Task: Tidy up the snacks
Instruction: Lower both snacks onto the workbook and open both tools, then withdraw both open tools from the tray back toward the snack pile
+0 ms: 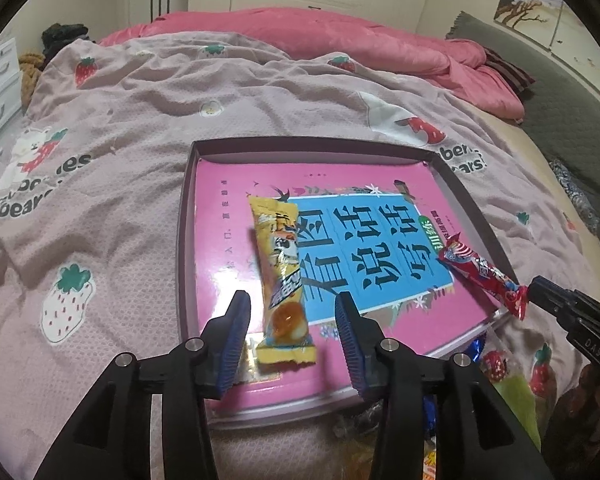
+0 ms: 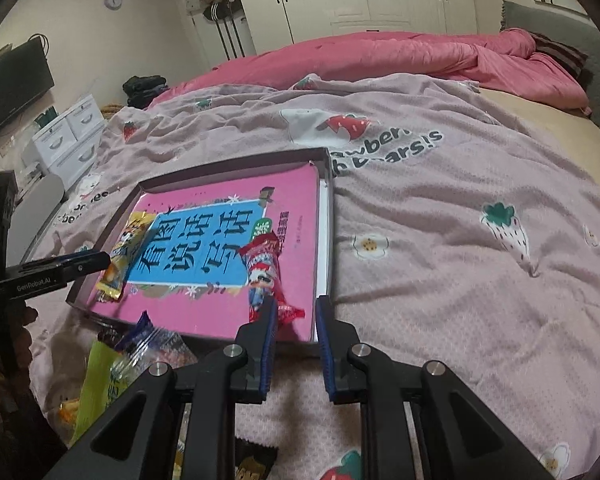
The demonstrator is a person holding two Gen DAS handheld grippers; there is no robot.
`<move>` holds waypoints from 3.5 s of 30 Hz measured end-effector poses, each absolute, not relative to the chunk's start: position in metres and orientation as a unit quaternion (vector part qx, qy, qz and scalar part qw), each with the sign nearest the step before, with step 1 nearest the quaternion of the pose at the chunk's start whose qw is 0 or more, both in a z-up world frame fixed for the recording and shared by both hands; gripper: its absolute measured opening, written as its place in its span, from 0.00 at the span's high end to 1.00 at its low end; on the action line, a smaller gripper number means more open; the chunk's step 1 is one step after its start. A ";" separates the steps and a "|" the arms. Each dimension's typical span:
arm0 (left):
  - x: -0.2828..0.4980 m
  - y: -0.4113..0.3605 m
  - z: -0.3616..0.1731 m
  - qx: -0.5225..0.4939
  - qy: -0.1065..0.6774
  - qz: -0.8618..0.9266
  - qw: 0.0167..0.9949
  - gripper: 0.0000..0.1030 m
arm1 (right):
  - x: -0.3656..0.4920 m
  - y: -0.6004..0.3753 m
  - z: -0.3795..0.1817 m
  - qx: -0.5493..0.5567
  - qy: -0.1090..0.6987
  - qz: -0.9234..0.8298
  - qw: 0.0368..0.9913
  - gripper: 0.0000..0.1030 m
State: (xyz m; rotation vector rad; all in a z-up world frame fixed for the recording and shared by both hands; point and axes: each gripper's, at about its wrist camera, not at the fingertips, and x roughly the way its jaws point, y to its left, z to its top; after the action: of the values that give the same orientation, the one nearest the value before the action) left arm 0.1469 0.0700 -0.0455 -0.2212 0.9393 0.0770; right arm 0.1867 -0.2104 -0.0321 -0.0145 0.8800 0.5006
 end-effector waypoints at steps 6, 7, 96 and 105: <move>0.141 0.070 -0.040 -0.107 0.447 0.037 0.887 0.54 | 0.183 -0.198 -0.037 -0.032 0.423 0.245 0.872 0.80; 0.140 0.069 -0.039 -0.106 0.447 0.036 0.888 0.53 | 0.184 -0.197 -0.038 -0.036 0.422 0.246 0.872 0.80; 0.046 0.006 0.004 -0.024 0.441 -0.049 0.896 0.28 | 0.119 -0.199 0.008 -0.007 0.363 0.312 0.878 0.44; 0.041 -0.001 -0.005 -0.021 0.458 -0.068 0.886 0.27 | 0.112 -0.194 0.006 -0.023 0.374 0.312 0.873 0.43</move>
State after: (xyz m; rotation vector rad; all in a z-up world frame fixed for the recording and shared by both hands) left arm 0.0405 -0.0011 -0.0052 -0.0444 0.9525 -0.1405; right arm 0.1118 -0.1943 0.0056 -0.0488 0.7810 0.6518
